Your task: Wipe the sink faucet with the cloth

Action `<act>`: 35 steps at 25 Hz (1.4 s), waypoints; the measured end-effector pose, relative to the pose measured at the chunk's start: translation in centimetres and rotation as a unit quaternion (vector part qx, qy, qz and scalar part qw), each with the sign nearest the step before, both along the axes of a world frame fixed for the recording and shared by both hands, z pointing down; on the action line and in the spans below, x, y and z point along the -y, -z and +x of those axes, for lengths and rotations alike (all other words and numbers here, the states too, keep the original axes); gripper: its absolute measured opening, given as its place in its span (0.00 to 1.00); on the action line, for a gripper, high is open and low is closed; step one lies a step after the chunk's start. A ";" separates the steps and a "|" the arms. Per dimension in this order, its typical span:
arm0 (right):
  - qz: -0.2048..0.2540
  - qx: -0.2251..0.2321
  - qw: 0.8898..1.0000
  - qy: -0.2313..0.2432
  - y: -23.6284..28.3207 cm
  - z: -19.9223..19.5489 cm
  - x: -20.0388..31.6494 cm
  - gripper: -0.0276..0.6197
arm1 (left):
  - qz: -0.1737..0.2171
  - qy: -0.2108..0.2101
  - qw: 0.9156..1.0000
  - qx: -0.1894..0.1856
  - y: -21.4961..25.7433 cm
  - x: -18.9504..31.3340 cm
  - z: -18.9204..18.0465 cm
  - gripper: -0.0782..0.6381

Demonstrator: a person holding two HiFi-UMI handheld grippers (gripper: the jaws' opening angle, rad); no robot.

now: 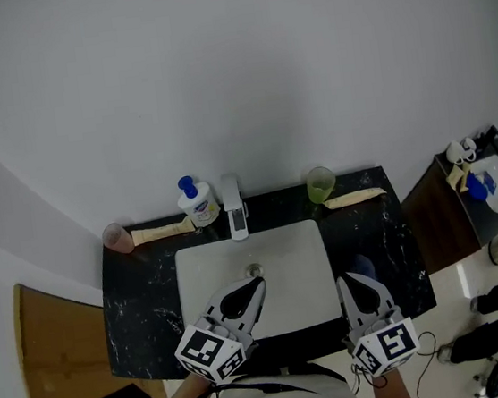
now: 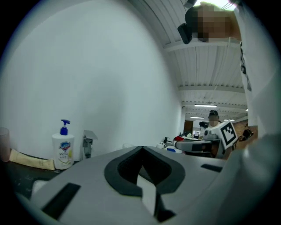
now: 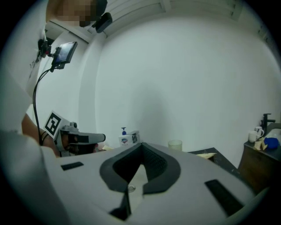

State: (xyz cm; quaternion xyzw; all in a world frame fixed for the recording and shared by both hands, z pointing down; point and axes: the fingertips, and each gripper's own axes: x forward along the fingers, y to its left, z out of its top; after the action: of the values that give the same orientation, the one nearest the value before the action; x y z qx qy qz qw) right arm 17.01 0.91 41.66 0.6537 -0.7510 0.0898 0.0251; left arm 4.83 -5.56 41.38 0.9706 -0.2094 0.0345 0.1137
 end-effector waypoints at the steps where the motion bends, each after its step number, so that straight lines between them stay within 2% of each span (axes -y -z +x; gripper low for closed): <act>1: -0.005 0.000 1.000 -0.016 -0.4 1.0 -0.6 0.05 | -0.004 -0.019 1.000 0.002 -0.4 -0.4 1.3 0.11; 5: -0.035 -0.007 0.995 -0.092 -2.9 5.5 -3.9 0.05 | -0.011 -0.106 0.994 0.003 -2.2 -2.8 7.3 0.11; 9: -0.059 -0.003 0.986 -0.158 -5.7 9.3 -7.4 0.05 | -0.017 -0.189 0.982 0.005 -3.5 -6.5 13.2 0.11; 12: -0.069 0.004 0.979 -0.190 -6.9 10.8 -9.4 0.05 | -0.023 -0.241 0.970 0.009 -4.3 -9.5 16.2 0.11; 15: -0.077 0.008 0.975 -0.207 -7.9 11.3 -10.3 0.05 | -0.029 -0.274 0.961 0.013 -4.9 -11.7 17.6 0.11; 19: -0.087 0.013 0.975 -0.204 -9.3 11.1 -9.9 0.05 | -0.035 -0.285 0.958 0.018 -5.5 -12.4 17.7 0.11; 23: -0.110 0.018 0.978 -0.176 -11.5 10.5 -8.3 0.05 | -0.037 -0.278 0.960 0.025 -6.0 -11.9 17.1 0.11; 24: -0.116 0.021 0.979 -0.166 -12.0 10.3 -7.8 0.10 | -0.038 -0.275 0.960 0.026 -6.1 -11.7 16.9 0.11; 26: -0.132 0.021 0.980 -0.146 -13.0 10.0 -6.9 0.27 | -0.038 -0.269 0.962 0.027 -6.1 -11.3 16.5 0.11; 29: -0.159 0.019 0.978 -0.131 -14.5 10.1 -5.7 0.39 | -0.039 -0.263 0.964 0.027 -6.1 -10.9 16.0 0.11; 32: -0.191 0.031 0.973 -0.123 -16.0 10.5 -4.6 0.46 | -0.038 -0.261 0.964 0.028 -6.0 -10.8 15.8 0.11; 35: -0.226 0.028 0.967 -0.115 -17.5 10.5 -3.7 0.47 | -0.036 -0.258 0.965 0.030 -6.0 -10.6 15.5 0.11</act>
State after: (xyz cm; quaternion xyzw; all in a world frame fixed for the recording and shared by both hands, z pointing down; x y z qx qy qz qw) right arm 27.51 4.59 59.17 0.7101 -0.6316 0.2774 0.1409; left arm 20.34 5.01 47.38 0.9856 0.0460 0.0993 0.1290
